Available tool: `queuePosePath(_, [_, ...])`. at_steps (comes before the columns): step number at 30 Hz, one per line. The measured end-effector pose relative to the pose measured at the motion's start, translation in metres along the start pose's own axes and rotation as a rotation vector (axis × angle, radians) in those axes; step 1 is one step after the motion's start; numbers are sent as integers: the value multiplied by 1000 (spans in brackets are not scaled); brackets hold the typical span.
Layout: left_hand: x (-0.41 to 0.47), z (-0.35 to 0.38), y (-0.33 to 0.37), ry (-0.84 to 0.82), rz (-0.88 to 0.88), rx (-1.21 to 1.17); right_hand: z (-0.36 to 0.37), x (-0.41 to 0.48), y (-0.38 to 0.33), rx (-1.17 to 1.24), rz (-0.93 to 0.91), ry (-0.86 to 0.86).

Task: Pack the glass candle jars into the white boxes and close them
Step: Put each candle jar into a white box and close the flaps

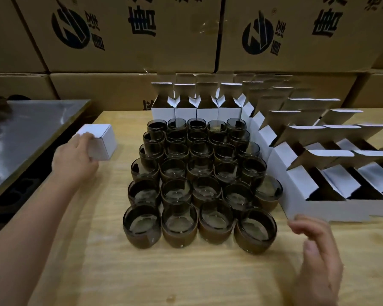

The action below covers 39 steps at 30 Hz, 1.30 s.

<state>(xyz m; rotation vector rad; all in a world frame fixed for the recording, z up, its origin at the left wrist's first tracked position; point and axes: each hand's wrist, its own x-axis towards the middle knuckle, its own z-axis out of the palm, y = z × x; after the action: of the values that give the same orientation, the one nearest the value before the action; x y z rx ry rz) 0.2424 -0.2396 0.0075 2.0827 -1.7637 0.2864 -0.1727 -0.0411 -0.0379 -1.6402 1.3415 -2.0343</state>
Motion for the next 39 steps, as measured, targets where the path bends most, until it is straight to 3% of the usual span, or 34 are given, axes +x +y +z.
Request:
queuePosePath(6, [66,16,-14,-108,-30,2,-5,20,26,18,-74,-133])
queuePosePath(16, [129,41,-44,-293,-124,-64,0,32,14,-29,173,-319])
queuePosePath(21, [134,53,-57,-368,-155,-63,5,36,10,-112,42,-292])
queuePosePath(25, [111,45,-44,-239,-168,-152,3,33,6,-103,-47,-251])
queuePosePath(29, [76,3,0,119,-169,-316,-1,19,7,-93,15,-244])
queuePosePath(31, [52,-21,33,217,-128,-445,3,13,0,-77,70,-205])
queuePosePath(35, [-28,-70,114,251,92,-799,8,4,-12,-54,159,-168])
queuePosePath(39, [-123,-94,178,184,324,-1023,9,6,-17,-119,159,-202])
